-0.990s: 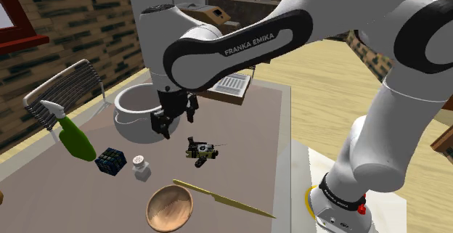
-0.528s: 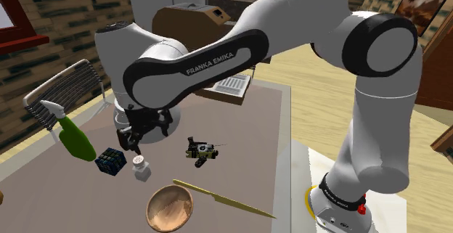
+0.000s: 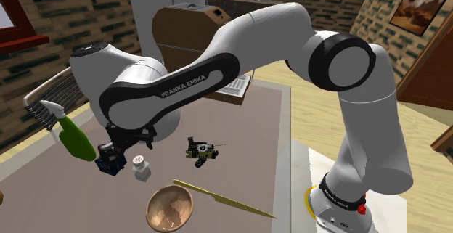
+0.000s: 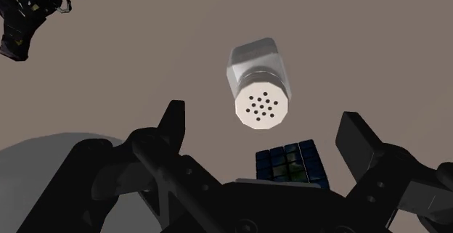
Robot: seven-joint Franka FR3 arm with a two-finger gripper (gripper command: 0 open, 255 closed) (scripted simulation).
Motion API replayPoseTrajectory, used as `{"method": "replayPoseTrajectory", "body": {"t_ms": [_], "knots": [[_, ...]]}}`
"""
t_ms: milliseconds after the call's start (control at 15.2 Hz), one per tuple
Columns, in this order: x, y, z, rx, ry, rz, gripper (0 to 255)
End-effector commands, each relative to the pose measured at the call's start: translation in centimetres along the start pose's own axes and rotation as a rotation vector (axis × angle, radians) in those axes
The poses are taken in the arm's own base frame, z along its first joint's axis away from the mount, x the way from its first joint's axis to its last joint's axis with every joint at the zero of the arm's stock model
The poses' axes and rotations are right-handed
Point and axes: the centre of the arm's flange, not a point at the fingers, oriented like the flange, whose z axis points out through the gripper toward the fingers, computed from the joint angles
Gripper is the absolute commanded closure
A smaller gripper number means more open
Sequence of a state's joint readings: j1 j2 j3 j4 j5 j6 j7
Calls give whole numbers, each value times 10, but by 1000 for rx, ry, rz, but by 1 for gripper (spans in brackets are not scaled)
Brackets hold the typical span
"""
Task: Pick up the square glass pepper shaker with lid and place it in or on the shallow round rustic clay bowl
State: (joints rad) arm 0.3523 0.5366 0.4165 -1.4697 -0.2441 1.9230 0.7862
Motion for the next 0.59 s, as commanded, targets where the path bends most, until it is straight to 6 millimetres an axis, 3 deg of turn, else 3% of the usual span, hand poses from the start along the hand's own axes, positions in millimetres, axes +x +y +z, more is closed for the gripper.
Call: {"method": "replayPoseTrajectory", "body": {"t_ms": [0,132,528], "knots": [[0,0,10,0,0,0,0],[0,0,23,0,0,0,0],[0,0,23,0,0,0,0]]}}
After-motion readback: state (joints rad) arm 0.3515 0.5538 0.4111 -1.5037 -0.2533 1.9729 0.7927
